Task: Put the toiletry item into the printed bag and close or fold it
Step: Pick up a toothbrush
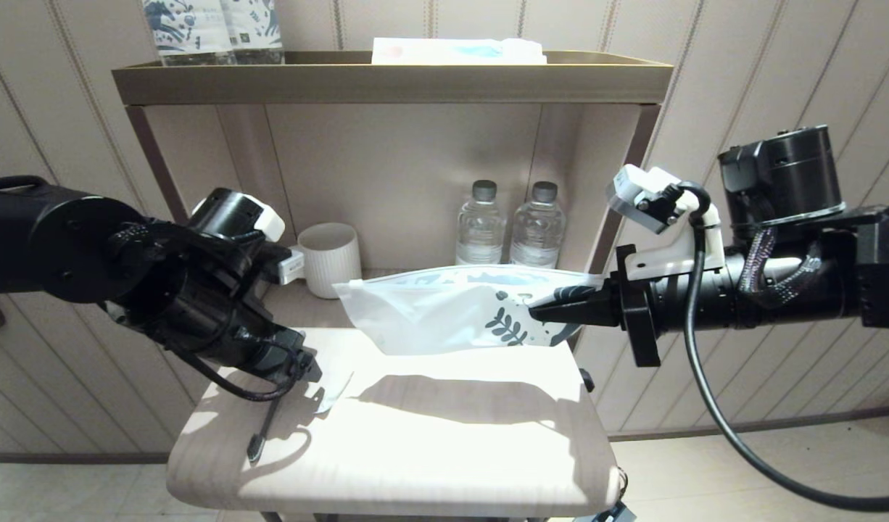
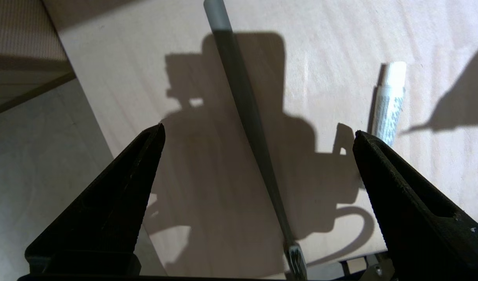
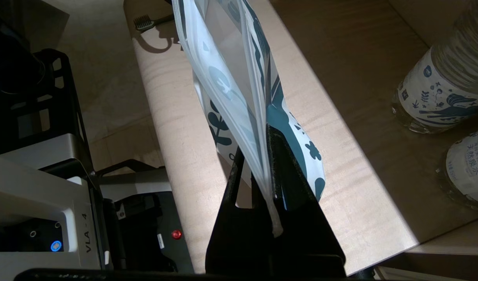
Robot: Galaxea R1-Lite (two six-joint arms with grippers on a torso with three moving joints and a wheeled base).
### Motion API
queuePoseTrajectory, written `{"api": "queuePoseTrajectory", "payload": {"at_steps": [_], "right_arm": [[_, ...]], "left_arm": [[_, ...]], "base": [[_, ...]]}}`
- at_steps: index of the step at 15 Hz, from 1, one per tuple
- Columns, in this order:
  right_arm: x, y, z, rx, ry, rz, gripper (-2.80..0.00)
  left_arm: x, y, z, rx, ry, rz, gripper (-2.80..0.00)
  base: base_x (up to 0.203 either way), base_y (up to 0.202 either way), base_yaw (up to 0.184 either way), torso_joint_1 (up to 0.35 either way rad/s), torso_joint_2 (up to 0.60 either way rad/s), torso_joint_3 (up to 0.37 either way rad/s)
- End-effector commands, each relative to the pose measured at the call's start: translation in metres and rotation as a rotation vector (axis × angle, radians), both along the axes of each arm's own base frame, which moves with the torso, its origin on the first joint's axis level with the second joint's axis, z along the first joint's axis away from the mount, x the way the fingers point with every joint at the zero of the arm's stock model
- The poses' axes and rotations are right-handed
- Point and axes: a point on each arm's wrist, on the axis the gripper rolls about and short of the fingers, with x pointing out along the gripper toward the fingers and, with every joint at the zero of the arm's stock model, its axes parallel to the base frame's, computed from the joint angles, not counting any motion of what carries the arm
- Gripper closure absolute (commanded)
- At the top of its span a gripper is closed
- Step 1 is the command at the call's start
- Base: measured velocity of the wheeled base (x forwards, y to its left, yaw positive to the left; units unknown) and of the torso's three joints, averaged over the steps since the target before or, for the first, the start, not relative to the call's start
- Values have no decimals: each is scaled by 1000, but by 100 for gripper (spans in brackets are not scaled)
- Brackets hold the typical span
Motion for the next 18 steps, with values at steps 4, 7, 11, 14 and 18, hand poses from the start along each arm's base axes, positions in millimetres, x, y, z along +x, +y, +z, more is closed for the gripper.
{"api": "queuePoseTrajectory", "payload": {"at_steps": [4, 7, 11, 14, 18], "right_arm": [[0, 0, 0, 8, 2, 18, 0], [-1, 0, 0, 10, 2, 23, 0], [0, 1, 0, 9, 4, 23, 0], [0, 0, 0, 9, 3, 22, 0], [1, 0, -1, 8, 4, 22, 0]], "left_arm": [[28, 0, -28, 46, 64, 51, -280], [28, 3, -27, 39, 65, 57, -280], [26, 4, -26, 39, 66, 57, 0], [26, 4, -27, 25, 72, 48, 0], [26, 3, -29, -2, 93, 30, 0]], "base": [[0, 0, 0, 0, 0, 0], [0, 0, 0, 0, 0, 0], [0, 0, 0, 0, 0, 0], [0, 0, 0, 0, 0, 0], [0, 0, 0, 0, 0, 0]]}}
